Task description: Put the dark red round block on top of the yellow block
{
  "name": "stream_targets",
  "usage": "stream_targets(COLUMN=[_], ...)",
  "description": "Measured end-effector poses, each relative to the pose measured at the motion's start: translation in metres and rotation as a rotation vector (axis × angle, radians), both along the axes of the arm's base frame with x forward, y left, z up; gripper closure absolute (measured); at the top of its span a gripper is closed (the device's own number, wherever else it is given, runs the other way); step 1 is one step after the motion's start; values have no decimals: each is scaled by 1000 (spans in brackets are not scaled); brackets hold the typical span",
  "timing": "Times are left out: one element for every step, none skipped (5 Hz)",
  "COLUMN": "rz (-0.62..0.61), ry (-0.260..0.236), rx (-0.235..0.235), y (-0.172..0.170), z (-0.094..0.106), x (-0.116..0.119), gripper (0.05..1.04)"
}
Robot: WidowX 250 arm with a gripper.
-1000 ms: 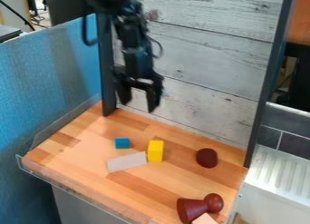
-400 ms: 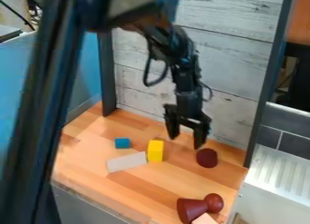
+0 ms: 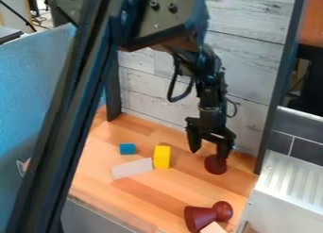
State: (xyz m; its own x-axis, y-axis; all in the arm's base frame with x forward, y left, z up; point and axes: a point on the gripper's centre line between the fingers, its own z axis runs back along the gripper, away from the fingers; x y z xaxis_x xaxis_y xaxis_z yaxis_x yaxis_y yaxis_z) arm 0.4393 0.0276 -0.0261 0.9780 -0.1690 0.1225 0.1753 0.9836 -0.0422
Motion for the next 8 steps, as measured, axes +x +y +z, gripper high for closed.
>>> stream_targets(rz=[-11, -7, -7, -5, 12, 44, 83, 160], ry=[-9, -11, -15, 4, -3, 29, 76, 36], rx=[5, -1, 12, 50, 60, 10, -55, -96], y=[-11, -13, -14, -11, -10, -5, 17, 53], z=[1, -2, -8, -24, -24, -25, -18, 16], x=[4, 5, 3, 3, 5, -1, -17, -26], gripper=[83, 83, 83, 168, 286, 286, 286, 286])
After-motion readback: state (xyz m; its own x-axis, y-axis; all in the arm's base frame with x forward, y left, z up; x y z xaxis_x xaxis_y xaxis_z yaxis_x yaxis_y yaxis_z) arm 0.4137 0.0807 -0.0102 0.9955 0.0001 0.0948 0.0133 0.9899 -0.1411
